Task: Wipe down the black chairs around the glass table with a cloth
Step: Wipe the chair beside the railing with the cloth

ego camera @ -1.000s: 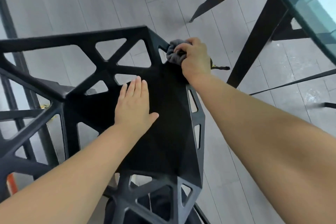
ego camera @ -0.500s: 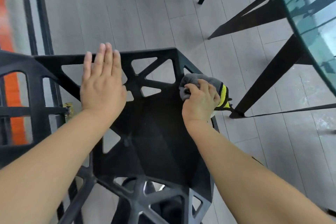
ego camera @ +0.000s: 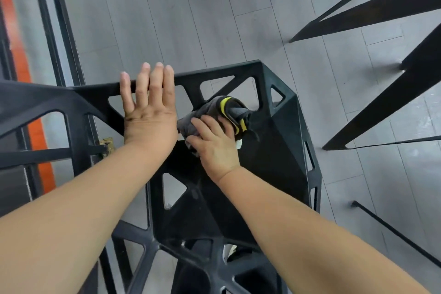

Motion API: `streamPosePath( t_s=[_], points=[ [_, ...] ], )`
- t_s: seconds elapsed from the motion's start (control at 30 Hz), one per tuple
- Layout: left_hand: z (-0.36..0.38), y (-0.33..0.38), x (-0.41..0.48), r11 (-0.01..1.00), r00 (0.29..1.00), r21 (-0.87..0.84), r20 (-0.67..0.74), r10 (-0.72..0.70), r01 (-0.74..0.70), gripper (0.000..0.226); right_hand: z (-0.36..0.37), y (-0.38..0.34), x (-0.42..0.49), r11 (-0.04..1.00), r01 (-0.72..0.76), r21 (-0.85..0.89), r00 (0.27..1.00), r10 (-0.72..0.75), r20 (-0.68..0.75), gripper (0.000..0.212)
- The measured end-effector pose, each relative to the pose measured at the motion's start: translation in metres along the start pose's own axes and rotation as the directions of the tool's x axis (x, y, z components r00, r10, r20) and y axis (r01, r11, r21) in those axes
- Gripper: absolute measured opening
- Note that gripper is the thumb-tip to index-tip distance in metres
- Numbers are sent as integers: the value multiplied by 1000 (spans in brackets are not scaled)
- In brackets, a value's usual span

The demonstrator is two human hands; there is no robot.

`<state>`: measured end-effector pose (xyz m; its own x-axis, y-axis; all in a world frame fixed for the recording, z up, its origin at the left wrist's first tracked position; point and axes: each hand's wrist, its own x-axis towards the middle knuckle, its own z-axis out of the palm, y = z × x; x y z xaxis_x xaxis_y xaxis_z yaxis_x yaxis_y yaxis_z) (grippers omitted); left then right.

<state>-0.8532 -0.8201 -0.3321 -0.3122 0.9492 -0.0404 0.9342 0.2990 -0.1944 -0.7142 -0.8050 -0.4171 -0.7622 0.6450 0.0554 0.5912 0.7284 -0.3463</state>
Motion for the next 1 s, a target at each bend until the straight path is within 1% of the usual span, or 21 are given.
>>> streamPosePath(
  t_s=[0.07,0.13,0.2,0.27,0.3,0.37,0.47,0.53,0.57,0.6,0.67,0.77,0.8,0.9,0.93,1.0],
  points=[
    [4,-5,-2,999,999,33,-18,29,-28,85,-8,18,-1,988,137,-65,990,-134,51,25],
    [7,-5,-3,998,999,47,-34,40,-38,88,-25,42,1,953,268,-139,962,-256,98,21],
    [9,-5,-3,998,998,36,-46,52,-50,89,-44,68,6,925,305,-228,952,-291,95,19],
    [11,-7,-1,998,996,29,-64,56,-55,93,-62,91,13,926,233,-297,972,-233,37,21],
    [12,-8,-1,998,996,26,-71,57,-55,94,-70,100,16,938,160,-308,983,-179,-32,23],
    [14,-9,0,998,994,23,-91,52,-50,93,-83,112,22,956,45,-288,978,-100,-181,22],
    [17,-9,2,996,990,56,-123,71,-65,92,-86,104,29,973,-42,-229,938,-40,-343,16],
    [20,-11,1,996,987,59,-138,79,-72,91,-80,92,35,975,-166,-150,885,80,-459,8],
    [22,-12,2,994,985,77,-150,84,-73,92,-76,86,39,967,-225,-116,865,143,-482,6],
    [23,-12,2,992,983,99,-160,95,-79,92,-70,80,41,959,-270,-91,858,196,-474,9],
    [26,-12,3,987,977,121,-174,122,-102,88,-53,63,41,951,-304,-51,872,256,-418,12],
    [29,-11,5,991,968,83,-220,118,-101,59,-25,26,27,959,-283,-10,913,266,-309,6],
    [29,-10,6,994,970,62,-220,104,-93,56,-18,13,21,957,-291,-8,919,277,-282,9],
    [30,-11,4,995,969,58,-231,88,-77,56,-10,-2,19,934,-357,8,892,344,-294,15],
    [30,-12,3,995,967,59,-240,91,-79,55,-11,-2,18,935,-354,10,892,341,-298,13],
    [31,-12,4,995,960,58,-264,96,-84,53,-13,-3,14,964,-265,3,926,255,-279,14]
  ],
)
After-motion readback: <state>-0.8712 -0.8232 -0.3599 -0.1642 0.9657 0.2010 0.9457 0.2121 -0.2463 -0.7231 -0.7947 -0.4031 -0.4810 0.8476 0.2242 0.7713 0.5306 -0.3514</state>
